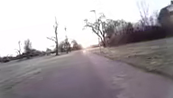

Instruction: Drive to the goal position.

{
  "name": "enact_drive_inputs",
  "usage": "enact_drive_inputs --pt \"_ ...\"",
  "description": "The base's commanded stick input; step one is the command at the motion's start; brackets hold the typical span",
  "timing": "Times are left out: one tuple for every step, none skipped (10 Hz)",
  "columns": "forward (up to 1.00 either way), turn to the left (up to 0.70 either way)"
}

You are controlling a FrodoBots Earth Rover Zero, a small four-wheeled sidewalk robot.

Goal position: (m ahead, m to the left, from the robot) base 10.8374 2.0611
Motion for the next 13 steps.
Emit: enact_drive_inputs --pt "1.00 0.00" --pt "1.00 0.00" --pt "1.00 0.00" --pt "1.00 0.00" --pt "1.00 0.00" --pt "1.00 0.00" --pt "1.00 0.00" --pt "1.00 0.40" --pt "1.00 0.40" --pt "1.00 0.40" --pt "1.00 0.00" --pt "1.00 0.00" --pt "1.00 0.00"
